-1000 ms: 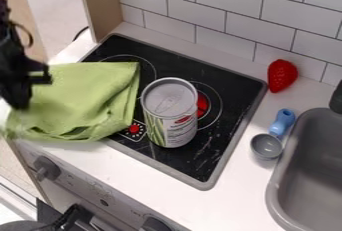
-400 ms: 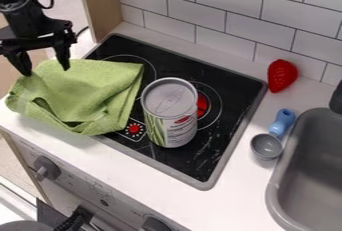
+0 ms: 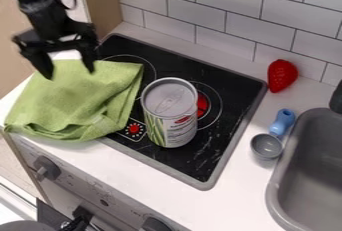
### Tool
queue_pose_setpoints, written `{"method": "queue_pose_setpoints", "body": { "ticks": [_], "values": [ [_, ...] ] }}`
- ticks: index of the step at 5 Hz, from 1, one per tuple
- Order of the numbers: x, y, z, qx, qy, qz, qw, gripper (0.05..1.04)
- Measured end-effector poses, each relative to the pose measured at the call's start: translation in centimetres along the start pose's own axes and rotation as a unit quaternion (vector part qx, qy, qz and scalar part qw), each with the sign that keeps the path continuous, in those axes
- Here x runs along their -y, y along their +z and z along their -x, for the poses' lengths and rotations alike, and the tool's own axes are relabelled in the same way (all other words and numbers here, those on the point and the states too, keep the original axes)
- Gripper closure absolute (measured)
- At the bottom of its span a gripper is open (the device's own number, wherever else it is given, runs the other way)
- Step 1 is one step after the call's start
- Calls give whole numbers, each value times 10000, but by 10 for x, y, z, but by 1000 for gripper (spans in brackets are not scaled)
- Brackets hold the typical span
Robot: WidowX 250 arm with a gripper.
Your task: Move the green cloth to the left side of the can.
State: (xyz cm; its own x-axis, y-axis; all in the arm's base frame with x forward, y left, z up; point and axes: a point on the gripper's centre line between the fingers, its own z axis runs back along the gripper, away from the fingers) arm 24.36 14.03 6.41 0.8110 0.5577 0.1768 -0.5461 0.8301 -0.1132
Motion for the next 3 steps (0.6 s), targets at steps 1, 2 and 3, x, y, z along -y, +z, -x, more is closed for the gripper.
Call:
{"method": "queue_pose_setpoints", "body": {
  "ticks": [1, 2, 3],
  "values": [
    [27, 0, -6, 214, 153, 478, 9985, 87],
    [43, -2, -9, 356, 321, 433, 9979, 86],
    [52, -5, -9, 374, 350, 79, 9987, 87]
  ]
}}
